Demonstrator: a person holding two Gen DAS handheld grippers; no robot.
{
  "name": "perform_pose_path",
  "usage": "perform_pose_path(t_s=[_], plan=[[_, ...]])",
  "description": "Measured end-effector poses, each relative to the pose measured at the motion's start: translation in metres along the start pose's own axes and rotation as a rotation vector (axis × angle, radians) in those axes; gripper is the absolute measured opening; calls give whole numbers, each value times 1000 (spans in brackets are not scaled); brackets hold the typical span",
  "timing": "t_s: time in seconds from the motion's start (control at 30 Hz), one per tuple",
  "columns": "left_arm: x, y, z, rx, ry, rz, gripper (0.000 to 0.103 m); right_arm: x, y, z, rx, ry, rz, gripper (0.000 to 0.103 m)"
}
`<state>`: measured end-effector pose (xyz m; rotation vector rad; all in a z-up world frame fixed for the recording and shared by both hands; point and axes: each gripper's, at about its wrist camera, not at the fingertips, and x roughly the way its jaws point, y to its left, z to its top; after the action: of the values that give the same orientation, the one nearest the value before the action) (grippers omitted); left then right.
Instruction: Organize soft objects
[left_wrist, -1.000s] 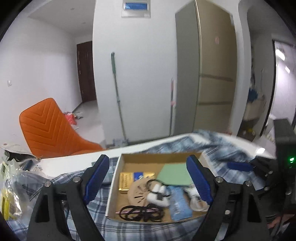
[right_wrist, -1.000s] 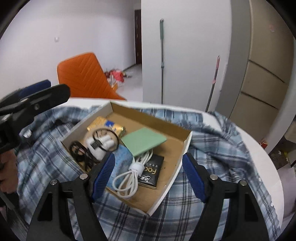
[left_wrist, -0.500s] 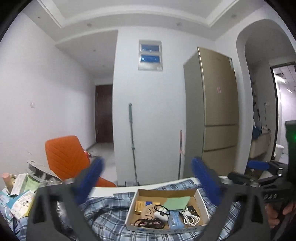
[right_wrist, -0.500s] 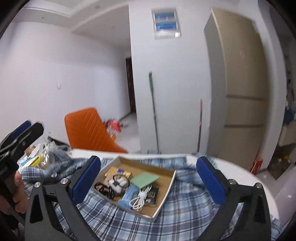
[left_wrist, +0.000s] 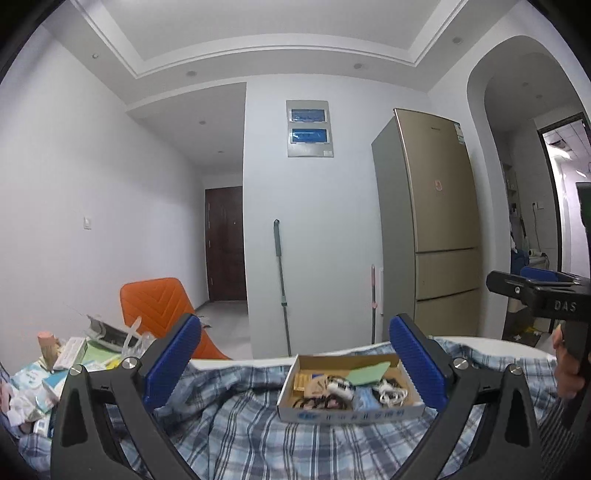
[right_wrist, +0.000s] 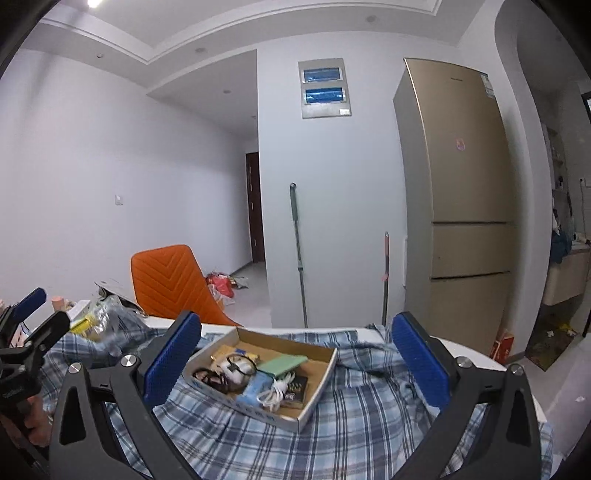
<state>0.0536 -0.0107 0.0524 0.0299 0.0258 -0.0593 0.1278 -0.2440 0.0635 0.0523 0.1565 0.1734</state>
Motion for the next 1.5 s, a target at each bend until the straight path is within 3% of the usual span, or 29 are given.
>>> perform_pose_path(t_s=[0.23, 0.5, 1.0, 1.5], plan=[[4, 14, -34, -39, 24, 21, 103, 8, -12, -32, 30, 47, -5, 103], [8, 16, -59, -36, 32, 31, 103, 9, -9, -65, -2, 27, 8, 103], [10, 18, -60, -42, 45, 23, 103, -5, 2, -67, -58, -41, -16, 103], [3, 9, -60, -12, 27, 6, 103, -9, 2, -67, -68, -49, -17, 103]])
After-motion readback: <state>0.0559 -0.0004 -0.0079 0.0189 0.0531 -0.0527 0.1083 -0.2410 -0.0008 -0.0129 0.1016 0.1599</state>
